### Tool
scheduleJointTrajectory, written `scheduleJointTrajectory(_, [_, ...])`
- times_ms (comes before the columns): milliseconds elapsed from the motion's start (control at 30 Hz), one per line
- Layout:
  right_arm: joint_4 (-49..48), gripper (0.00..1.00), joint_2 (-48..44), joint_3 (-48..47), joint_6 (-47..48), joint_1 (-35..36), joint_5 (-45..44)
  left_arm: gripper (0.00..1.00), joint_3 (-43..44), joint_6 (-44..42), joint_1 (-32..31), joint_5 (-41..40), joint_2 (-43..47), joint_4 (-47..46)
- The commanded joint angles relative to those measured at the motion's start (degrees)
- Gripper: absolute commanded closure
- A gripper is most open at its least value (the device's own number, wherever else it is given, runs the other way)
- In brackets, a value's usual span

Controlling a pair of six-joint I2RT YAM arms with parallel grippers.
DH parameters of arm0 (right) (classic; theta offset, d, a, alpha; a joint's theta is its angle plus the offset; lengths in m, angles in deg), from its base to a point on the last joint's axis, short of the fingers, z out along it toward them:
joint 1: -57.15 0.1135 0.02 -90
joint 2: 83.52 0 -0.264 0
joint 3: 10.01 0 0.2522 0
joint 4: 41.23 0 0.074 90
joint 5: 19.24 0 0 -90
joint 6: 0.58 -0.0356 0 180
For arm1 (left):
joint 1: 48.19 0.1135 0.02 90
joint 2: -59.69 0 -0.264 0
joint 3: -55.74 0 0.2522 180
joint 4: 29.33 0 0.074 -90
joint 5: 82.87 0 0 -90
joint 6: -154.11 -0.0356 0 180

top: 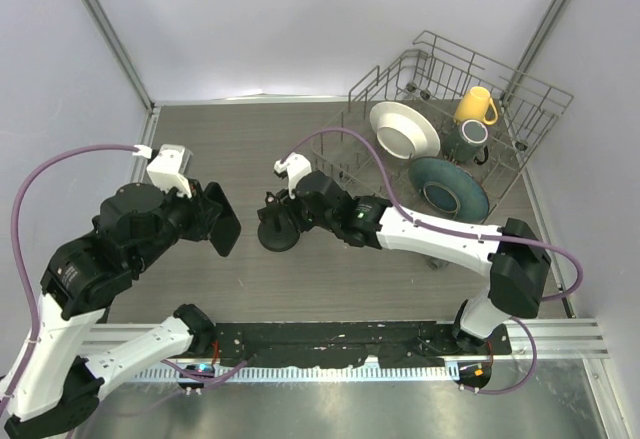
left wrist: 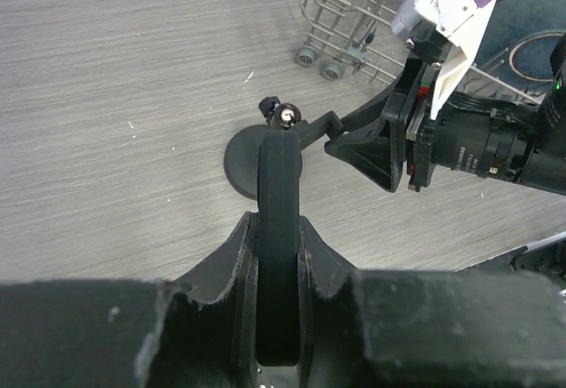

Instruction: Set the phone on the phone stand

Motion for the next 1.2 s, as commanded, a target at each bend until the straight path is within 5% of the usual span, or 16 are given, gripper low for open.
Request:
scheduleJointTrajectory(0, [-1.7,0.60,0.8,-3.3,1.6,0.1,-0.8,1.00,-0.1,-0.7,0.2,0.9,-0.1,-5.9])
scheduleJointTrajectory(400, [-1.7,0.71,2.6,-4.8,2.6,0.1,-2.5,1.00,-1.4,-0.5,0.2,2.4,-0.5,-6.6])
scheduleJointTrajectory(900, [1.5,0.67,4.4,-8.1,4.2,0.2,-5.1,1.00,-1.5,-0.1,0.3,3.0,-1.2,-6.7])
scheduleJointTrajectory(1000, [2.6,0.72,4.7,-8.6,4.4,0.2,-6.6,1.00,-1.7,0.0,0.2,3.1,-1.1,-7.1])
scheduleJointTrajectory(1133, [3.5,0.99,5.7,-9.5,5.0,0.2,-7.8,1.00,-2.4,0.4,0.2,3.3,-1.3,-7.8])
scheduleJointTrajectory(1167, [3.8,0.99,5.7,-9.8,5.3,0.2,-7.8,1.00,-2.7,0.7,0.2,3.3,-1.2,-8.0])
